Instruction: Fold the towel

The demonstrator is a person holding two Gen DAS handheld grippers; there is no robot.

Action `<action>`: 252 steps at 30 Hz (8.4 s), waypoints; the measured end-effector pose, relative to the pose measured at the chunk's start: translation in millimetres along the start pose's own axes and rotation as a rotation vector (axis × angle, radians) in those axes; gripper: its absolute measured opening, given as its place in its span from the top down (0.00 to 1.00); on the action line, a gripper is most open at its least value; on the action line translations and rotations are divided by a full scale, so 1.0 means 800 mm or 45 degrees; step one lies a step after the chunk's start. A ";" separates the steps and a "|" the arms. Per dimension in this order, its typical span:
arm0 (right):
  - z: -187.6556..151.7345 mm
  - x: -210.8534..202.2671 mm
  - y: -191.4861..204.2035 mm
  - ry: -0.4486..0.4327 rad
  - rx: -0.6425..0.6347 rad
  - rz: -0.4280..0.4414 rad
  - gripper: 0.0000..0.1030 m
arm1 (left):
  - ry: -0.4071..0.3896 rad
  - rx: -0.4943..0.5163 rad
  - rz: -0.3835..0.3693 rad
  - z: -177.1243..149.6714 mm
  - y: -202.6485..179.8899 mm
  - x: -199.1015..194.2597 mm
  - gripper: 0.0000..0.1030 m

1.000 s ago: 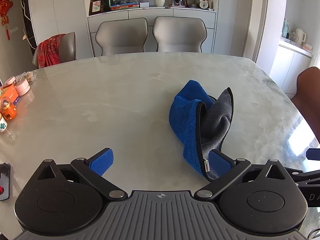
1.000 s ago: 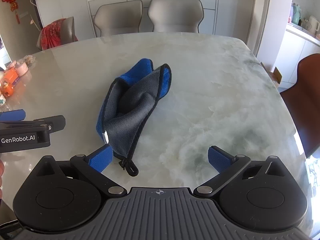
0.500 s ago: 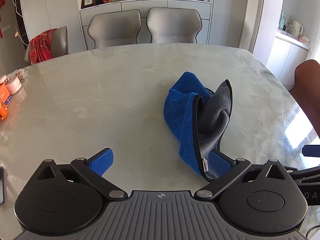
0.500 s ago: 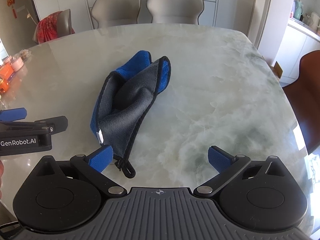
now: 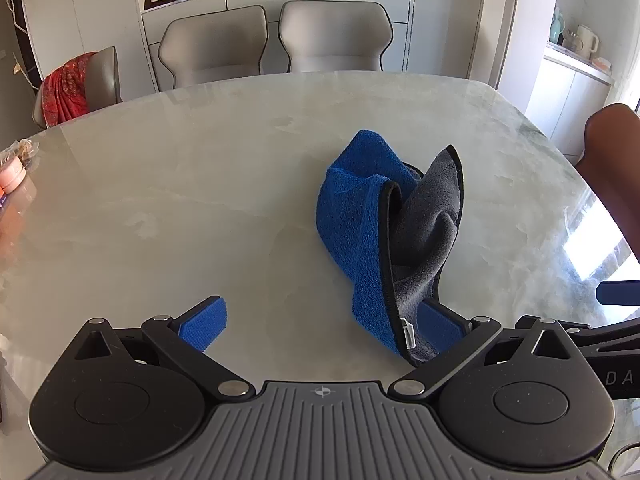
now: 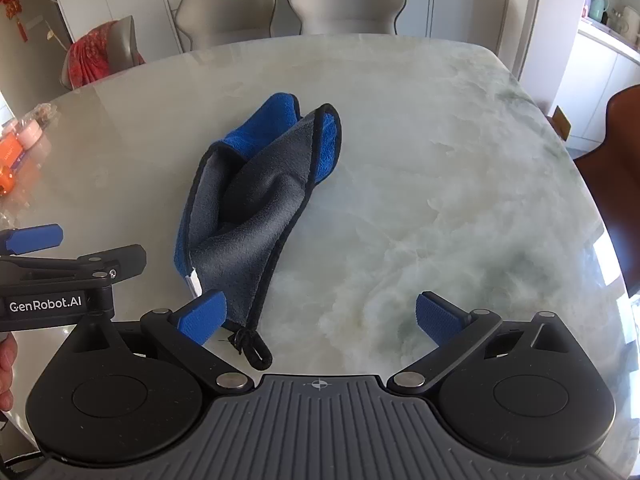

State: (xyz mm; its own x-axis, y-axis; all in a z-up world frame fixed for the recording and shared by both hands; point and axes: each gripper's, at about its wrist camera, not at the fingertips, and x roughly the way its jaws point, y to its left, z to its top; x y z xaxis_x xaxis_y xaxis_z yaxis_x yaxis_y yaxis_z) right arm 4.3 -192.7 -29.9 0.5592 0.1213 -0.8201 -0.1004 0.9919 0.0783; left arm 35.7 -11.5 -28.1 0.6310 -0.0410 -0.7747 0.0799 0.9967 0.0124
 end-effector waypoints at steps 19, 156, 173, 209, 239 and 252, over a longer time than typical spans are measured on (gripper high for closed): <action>0.012 0.025 0.001 0.052 -0.023 -0.025 0.01 | 0.062 -0.009 -0.022 0.012 0.005 0.028 0.00; 0.143 0.218 -0.003 -0.065 -0.249 0.362 0.92 | 0.101 0.353 -0.132 0.053 0.036 0.148 0.83; 0.261 0.202 -0.101 -0.262 -0.339 0.010 0.92 | -0.187 0.356 -0.130 0.230 0.034 0.201 0.90; 0.303 0.321 -0.121 0.043 -0.416 0.056 0.59 | 0.155 0.035 -0.104 0.194 0.037 0.301 0.69; 0.352 0.313 -0.159 -0.159 -0.268 0.183 0.90 | 0.028 0.070 -0.146 0.288 0.038 0.332 0.96; 0.358 0.312 -0.160 -0.181 -0.286 0.027 0.58 | -0.038 0.271 -0.010 0.304 0.020 0.334 0.63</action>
State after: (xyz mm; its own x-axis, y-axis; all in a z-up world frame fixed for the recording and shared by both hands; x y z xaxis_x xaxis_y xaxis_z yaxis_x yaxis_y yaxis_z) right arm 392.8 -278.6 -82.1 0.6634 0.1622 -0.7305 -0.2849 0.9574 -0.0461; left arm 393.6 -23.8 -81.3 0.6522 -0.0538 -0.7561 0.2441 0.9593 0.1422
